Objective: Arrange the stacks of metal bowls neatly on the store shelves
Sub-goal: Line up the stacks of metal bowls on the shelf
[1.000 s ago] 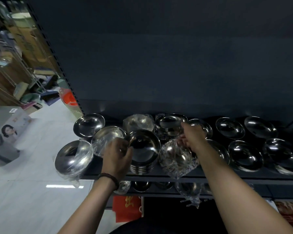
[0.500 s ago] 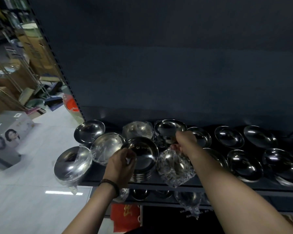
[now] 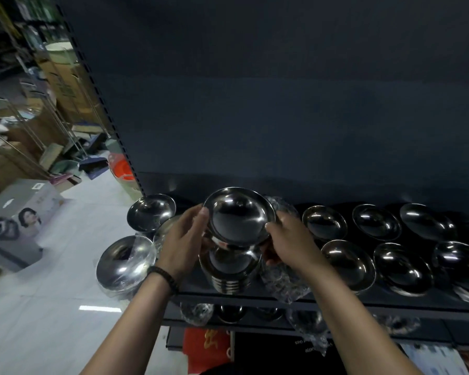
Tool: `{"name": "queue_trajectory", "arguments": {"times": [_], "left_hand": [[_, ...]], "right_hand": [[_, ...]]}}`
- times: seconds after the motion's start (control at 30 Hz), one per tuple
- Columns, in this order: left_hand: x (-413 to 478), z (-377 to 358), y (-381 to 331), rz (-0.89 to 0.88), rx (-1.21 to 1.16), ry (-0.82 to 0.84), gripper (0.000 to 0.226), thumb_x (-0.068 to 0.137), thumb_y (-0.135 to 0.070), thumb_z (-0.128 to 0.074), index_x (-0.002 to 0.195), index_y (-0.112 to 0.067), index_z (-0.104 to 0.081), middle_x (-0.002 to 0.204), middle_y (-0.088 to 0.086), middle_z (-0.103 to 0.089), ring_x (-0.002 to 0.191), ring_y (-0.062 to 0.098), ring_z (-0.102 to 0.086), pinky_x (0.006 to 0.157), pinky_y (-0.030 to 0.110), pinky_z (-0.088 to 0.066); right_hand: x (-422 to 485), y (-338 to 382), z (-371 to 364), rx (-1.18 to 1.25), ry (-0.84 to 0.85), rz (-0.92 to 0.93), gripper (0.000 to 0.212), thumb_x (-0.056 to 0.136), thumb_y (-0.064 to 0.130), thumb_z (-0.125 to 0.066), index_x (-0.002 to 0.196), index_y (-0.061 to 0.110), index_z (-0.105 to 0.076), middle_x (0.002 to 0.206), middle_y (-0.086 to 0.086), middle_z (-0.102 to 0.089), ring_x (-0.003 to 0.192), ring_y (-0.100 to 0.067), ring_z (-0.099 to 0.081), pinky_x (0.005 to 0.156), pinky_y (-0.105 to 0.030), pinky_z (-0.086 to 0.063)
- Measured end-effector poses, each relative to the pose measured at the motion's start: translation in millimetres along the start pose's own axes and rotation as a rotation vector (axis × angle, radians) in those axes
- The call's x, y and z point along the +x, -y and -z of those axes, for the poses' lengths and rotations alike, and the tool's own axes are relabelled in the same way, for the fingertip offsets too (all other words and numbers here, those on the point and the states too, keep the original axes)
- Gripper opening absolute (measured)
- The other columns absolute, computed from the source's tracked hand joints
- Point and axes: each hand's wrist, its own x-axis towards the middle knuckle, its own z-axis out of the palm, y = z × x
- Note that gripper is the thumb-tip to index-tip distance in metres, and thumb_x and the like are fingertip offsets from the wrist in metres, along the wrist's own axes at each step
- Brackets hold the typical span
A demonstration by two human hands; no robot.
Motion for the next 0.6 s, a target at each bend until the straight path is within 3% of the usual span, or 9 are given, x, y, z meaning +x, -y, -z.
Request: {"name": "queue_trajectory", "arguments": {"times": [0.1,0.17,0.3,0.47,0.53,0.6], "left_hand": [[-3,8,12,-0.091,0.253,-0.025,0.033,0.088,-0.050,-0.065,0.115,-0.033,-0.072,0.091,-0.004,-0.076,0.073,0.022,-0.074,0.065,0.041,-0.059],[-5,9,21,-0.082,0.386,-0.042,0.019,0.090,-0.039,-0.067,0.105,-0.030,-0.074,0.079,-0.004,-0.075,0.067,0.017,-0.073,0.066,0.040,-0.059],[-9,10,39,-0.026,0.550,-0.051,0.011,0.094,-0.032,-0.068,0.102,-0.032,-0.074,0.062,0.003,-0.071,0.059,0.013,-0.068,0.061,0.032,-0.050],[-5,7,54,0.029,0.684,0.001,0.011,0.096,-0.024,-0.064,0.098,-0.020,-0.074,0.073,0.005,-0.073,0.072,0.022,-0.066,0.067,0.031,-0.042],[-5,5,55,0.014,0.695,-0.001,0.012,0.096,-0.021,-0.064,0.102,-0.021,-0.074,0.073,0.007,-0.072,0.070,0.022,-0.064,0.063,0.029,-0.039],[-5,5,56,-0.005,0.713,-0.017,0.012,0.094,-0.020,-0.063,0.100,-0.020,-0.074,0.069,0.005,-0.069,0.065,0.020,-0.061,0.054,0.019,-0.037]], "right_hand": [[-1,-12,-12,-0.107,0.025,0.019,0.023,0.109,0.032,-0.047,0.106,0.017,-0.064,0.073,-0.016,-0.074,0.053,-0.028,-0.071,0.047,-0.035,-0.056],[1,-22,-17,-0.188,0.024,0.008,0.026,0.108,0.038,-0.048,0.099,0.020,-0.064,0.067,-0.011,-0.073,0.056,-0.032,-0.073,0.050,-0.037,-0.056],[7,-40,-25,-0.301,0.007,0.004,0.032,0.106,0.049,-0.046,0.097,0.026,-0.066,0.064,0.000,-0.071,0.058,-0.018,-0.072,0.060,-0.034,-0.053],[12,-55,-33,-0.333,-0.026,0.001,0.023,0.106,0.037,-0.050,0.093,0.026,-0.066,0.069,0.007,-0.068,0.063,-0.010,-0.065,0.056,-0.025,-0.047],[14,-58,-35,-0.353,-0.034,0.001,0.021,0.105,0.032,-0.050,0.099,0.023,-0.068,0.084,0.006,-0.072,0.079,-0.014,-0.068,0.066,-0.025,-0.050],[17,-62,-36,-0.397,-0.044,0.011,0.025,0.104,0.032,-0.050,0.111,0.020,-0.070,0.099,0.001,-0.075,0.094,-0.020,-0.069,0.083,-0.034,-0.053]]}}
